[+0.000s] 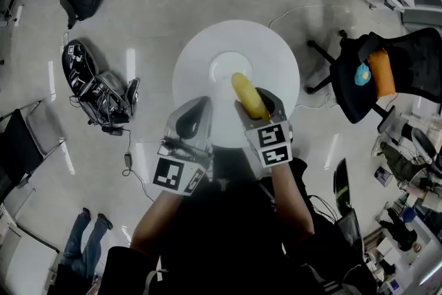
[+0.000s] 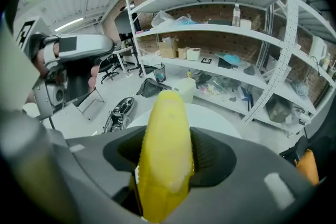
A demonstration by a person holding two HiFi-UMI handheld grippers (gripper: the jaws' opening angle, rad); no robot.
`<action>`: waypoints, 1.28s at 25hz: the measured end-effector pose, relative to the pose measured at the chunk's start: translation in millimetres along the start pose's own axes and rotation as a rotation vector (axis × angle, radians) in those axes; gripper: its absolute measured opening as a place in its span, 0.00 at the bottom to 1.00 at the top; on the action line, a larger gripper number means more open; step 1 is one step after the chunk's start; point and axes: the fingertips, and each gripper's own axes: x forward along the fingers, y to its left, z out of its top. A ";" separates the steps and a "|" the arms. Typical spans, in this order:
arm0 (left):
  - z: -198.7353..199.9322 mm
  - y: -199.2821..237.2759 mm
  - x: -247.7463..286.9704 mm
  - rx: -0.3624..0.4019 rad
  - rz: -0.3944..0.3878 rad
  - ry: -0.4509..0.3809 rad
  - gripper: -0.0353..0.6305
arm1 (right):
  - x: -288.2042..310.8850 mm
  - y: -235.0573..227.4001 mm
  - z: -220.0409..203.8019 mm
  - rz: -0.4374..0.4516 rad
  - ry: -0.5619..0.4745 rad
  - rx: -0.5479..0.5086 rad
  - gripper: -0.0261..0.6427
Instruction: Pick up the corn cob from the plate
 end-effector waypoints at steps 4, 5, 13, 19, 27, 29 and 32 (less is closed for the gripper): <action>10.2 -8.3 -17.8 0.011 -0.005 -0.014 0.06 | -18.8 9.2 3.5 -0.012 -0.039 0.035 0.42; 12.6 -10.4 -21.9 0.016 -0.007 -0.017 0.06 | -23.4 10.9 3.7 -0.015 -0.048 0.045 0.42; 36.8 -23.8 -46.1 0.060 -0.014 -0.055 0.06 | -59.9 20.3 15.0 -0.046 -0.139 0.089 0.42; 51.3 -44.4 -54.3 0.088 -0.041 -0.077 0.06 | -89.1 24.0 28.0 -0.056 -0.224 0.133 0.42; 74.1 -58.4 -71.4 0.138 -0.065 -0.131 0.06 | -128.4 29.6 40.9 -0.091 -0.324 0.142 0.42; 76.2 -63.1 -77.5 0.145 -0.076 -0.140 0.06 | -139.8 32.9 44.0 -0.102 -0.355 0.144 0.42; 79.7 -70.5 -83.5 0.156 -0.094 -0.147 0.06 | -156.6 38.4 51.6 -0.115 -0.413 0.138 0.42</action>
